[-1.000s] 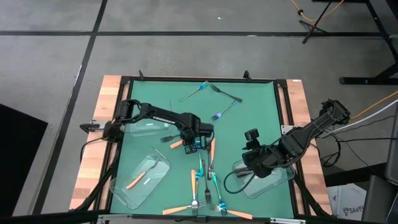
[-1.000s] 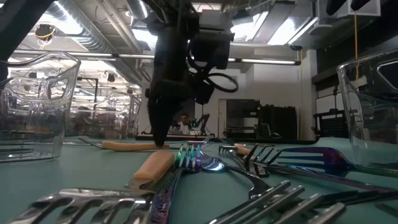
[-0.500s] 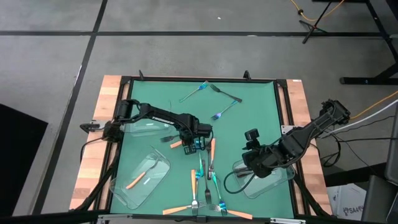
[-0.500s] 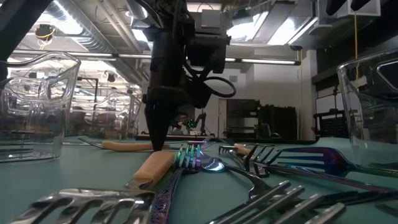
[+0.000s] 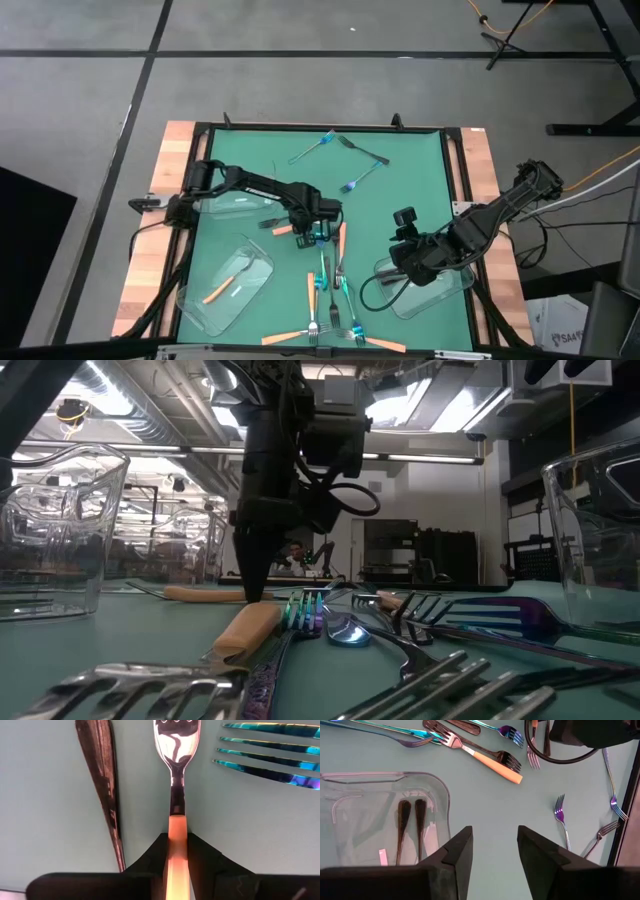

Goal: Sort silverware by color (type)
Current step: Put the yellow fork into the bottom left transparent bin

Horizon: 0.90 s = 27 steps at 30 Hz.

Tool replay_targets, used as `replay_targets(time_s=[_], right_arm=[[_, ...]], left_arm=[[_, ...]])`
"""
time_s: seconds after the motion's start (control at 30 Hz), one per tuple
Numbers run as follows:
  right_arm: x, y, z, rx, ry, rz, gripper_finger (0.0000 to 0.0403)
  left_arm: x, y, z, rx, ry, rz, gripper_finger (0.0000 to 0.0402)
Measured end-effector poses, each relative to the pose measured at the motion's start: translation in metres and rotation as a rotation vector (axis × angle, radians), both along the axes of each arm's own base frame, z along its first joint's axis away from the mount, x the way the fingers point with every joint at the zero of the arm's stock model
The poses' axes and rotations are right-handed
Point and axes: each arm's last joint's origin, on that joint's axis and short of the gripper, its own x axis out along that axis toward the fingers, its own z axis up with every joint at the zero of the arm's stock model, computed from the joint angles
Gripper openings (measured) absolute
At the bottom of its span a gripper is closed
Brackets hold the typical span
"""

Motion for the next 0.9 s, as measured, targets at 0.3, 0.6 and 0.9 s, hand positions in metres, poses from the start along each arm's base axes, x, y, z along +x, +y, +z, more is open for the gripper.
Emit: replay_targets(time_s=[0.3, 0.6, 0.9], right_arm=[[0.000, 0.000, 0.000, 0.000, 0.000, 0.000, 0.0147], [0.000, 0.000, 0.000, 0.000, 0.001, 0.000, 0.0147], [0.000, 0.000, 0.000, 0.000, 0.001, 0.000, 0.0147]], left_arm=[[0.011, 0.000, 0.024, 0.002, -0.025, -0.024, 0.0045], [0.023, -0.002, 0.066, 0.002, -0.077, -0.032, 0.0044], [0.028, -0.016, 0.117, -0.001, -0.136, -0.065, 0.0044]])
